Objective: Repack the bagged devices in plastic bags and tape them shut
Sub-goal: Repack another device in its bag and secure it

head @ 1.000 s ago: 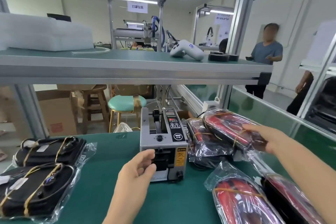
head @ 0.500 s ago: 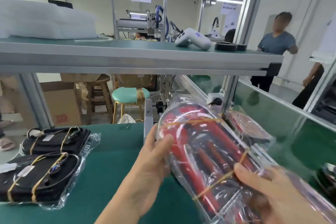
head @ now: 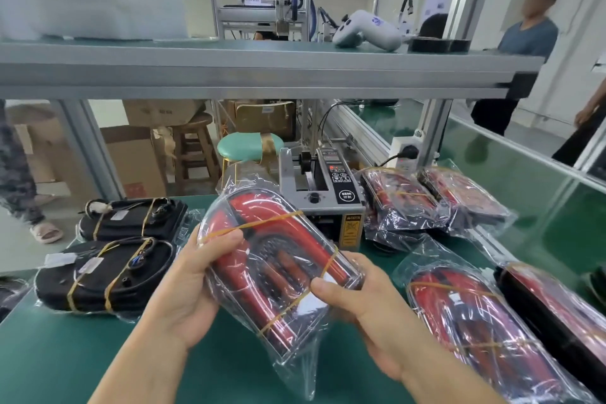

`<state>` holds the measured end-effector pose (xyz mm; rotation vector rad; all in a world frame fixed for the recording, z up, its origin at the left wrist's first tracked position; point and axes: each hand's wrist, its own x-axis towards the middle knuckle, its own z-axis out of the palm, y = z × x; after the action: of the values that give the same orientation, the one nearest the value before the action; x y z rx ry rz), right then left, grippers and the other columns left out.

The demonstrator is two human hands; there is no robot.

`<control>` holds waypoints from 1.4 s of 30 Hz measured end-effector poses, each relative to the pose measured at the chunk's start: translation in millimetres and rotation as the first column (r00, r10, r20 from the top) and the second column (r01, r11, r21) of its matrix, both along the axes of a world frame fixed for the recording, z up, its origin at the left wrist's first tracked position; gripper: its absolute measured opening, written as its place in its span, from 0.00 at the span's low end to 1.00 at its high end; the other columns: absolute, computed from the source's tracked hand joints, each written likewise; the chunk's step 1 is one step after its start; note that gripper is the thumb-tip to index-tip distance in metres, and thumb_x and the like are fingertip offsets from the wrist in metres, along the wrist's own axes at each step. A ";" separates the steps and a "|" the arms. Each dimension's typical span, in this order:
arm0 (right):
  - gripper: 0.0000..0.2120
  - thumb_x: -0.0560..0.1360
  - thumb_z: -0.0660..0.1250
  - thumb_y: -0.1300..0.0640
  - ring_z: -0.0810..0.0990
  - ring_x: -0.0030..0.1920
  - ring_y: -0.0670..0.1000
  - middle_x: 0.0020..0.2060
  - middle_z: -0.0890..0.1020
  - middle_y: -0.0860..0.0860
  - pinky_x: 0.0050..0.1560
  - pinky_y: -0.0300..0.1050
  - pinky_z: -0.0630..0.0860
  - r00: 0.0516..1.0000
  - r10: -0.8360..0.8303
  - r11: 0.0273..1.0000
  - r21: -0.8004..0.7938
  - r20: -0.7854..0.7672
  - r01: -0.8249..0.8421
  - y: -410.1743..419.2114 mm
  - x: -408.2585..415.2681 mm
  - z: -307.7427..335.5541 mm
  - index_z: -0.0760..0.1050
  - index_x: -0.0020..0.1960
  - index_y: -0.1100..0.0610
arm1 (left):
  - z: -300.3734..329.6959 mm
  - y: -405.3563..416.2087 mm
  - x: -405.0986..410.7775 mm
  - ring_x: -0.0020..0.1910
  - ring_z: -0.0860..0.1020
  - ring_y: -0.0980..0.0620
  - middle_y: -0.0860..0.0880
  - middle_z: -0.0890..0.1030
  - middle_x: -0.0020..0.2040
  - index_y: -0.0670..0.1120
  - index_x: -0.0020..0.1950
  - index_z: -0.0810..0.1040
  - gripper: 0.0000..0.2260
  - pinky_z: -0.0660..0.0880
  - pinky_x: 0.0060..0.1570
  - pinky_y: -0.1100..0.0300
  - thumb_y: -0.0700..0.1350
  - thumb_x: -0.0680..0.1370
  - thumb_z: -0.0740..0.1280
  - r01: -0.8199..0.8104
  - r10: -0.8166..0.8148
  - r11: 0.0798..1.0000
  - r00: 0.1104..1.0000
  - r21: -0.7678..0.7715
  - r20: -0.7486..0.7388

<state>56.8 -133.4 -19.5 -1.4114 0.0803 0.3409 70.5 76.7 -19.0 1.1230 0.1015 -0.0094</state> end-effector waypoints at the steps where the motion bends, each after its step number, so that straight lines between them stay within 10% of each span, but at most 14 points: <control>1: 0.23 0.67 0.76 0.63 0.85 0.43 0.50 0.45 0.86 0.54 0.47 0.43 0.75 1.000 0.019 1.000 -0.008 0.003 -0.019 0.9 2.1 1.1 0.74 0.58 0.54 | -0.5 2.4 -0.5 0.47 0.81 0.43 0.40 0.82 0.54 0.44 0.64 0.77 0.28 0.76 0.54 0.43 0.43 0.63 0.72 -0.011 0.011 1.000 1.000 0.004 -0.001; 12: 0.34 0.60 0.78 0.41 0.76 0.58 0.35 0.58 0.79 0.38 0.62 0.36 0.69 0.935 0.261 0.933 -0.312 0.242 -0.180 -17.0 17.1 22.8 0.72 0.64 0.41 | -5.3 -14.3 -15.0 0.46 0.83 0.46 0.44 0.83 0.52 0.57 0.60 0.77 0.34 0.79 0.42 0.60 0.41 0.56 0.78 0.138 -0.172 0.967 0.974 0.214 0.149; 18: 0.11 0.64 0.73 0.54 0.82 0.46 0.44 0.45 0.85 0.47 0.47 0.35 0.78 0.841 0.183 0.980 -0.168 0.509 -0.111 -14.8 24.3 37.4 0.84 0.45 0.53 | -10.7 -33.6 -18.3 0.54 0.81 0.47 0.47 0.82 0.56 0.56 0.62 0.76 0.32 0.75 0.51 0.63 0.37 0.61 0.78 0.180 -0.301 0.878 0.929 0.444 0.218; 21: 0.03 0.70 0.73 0.59 0.80 0.43 0.45 0.42 0.82 0.47 0.47 0.36 0.75 0.693 0.235 0.939 -0.343 0.681 0.018 -18.4 17.7 33.8 0.82 0.40 0.53 | -13.2 -34.4 -19.7 0.52 0.81 0.47 0.47 0.82 0.55 0.58 0.62 0.76 0.33 0.76 0.51 0.62 0.39 0.61 0.78 0.156 -0.300 0.858 0.926 0.488 0.230; 25: 0.03 0.77 0.67 0.53 0.78 0.48 0.46 0.46 0.77 0.41 0.49 0.40 0.73 0.268 0.379 0.829 -0.454 0.886 0.327 -23.5 -6.3 11.9 0.78 0.45 0.51 | -16.5 -29.4 -21.1 0.52 0.82 0.48 0.48 0.82 0.55 0.59 0.61 0.75 0.33 0.76 0.49 0.64 0.42 0.59 0.79 0.127 -0.264 0.876 0.934 0.466 0.242; 33: 0.29 0.70 0.67 0.45 0.67 0.67 0.40 0.64 0.66 0.33 0.68 0.35 0.63 0.413 0.373 0.706 -0.543 0.831 0.455 -20.3 -5.8 15.2 0.65 0.70 0.44 | -20.9 -29.0 -26.3 0.52 0.82 0.47 0.48 0.81 0.57 0.58 0.64 0.74 0.34 0.76 0.50 0.64 0.40 0.62 0.80 0.147 -0.324 0.847 0.904 0.511 0.278; 37: 0.08 0.76 0.66 0.51 0.77 0.48 0.47 0.44 0.80 0.45 0.49 0.47 0.72 0.176 0.424 0.692 -0.443 0.888 0.570 -18.0 -2.5 20.8 0.81 0.49 0.53 | -22.4 -26.5 -27.7 0.51 0.82 0.49 0.50 0.81 0.57 0.60 0.64 0.74 0.35 0.75 0.49 0.65 0.42 0.61 0.79 0.111 -0.311 0.831 0.906 0.546 0.289; 42: 0.11 0.81 0.61 0.54 0.75 0.42 0.46 0.38 0.78 0.45 0.44 0.39 0.72 0.030 0.581 0.624 -0.468 0.813 0.625 -22.6 -20.3 -11.9 0.79 0.44 0.50 | -22.7 -24.8 -26.8 0.52 0.82 0.47 0.48 0.81 0.57 0.59 0.65 0.73 0.35 0.76 0.50 0.63 0.38 0.62 0.79 0.136 -0.347 0.833 0.883 0.537 0.315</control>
<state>36.5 -156.1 -31.4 -2.2661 -1.1866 -1.1056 43.7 52.0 -41.7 1.6362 -0.4417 0.0180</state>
